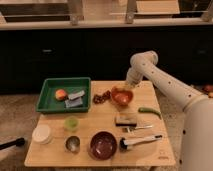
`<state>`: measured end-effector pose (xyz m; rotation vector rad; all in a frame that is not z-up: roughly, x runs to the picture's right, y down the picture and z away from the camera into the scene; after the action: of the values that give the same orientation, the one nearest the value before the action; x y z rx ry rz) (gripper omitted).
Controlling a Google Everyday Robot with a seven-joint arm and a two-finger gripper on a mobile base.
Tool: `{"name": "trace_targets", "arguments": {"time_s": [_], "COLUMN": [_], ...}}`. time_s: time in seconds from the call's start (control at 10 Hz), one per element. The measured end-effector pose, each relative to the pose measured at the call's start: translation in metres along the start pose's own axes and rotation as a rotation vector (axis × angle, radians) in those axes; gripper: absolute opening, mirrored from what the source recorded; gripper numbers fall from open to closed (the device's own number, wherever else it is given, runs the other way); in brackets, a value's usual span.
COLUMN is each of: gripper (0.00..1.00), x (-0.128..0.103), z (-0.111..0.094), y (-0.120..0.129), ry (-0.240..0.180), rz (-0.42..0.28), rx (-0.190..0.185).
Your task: Place banana in table surface
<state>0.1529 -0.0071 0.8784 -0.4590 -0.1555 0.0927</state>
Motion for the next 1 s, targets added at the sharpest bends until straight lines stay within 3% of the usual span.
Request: {"name": "trace_targets", "arguments": {"time_s": [0.3,0.7,1.0], "gripper": [0.0,0.0,0.07], "x": [-0.004,0.009,0.008], "z": [-0.013,-0.006,-0.012], "y": [0.002,0.01,0.014], "ry": [-0.016,-0.032,-0.052], "rz": [-0.002,-0.001,-0.001], "rx": [0.004,-0.003,-0.008]}}
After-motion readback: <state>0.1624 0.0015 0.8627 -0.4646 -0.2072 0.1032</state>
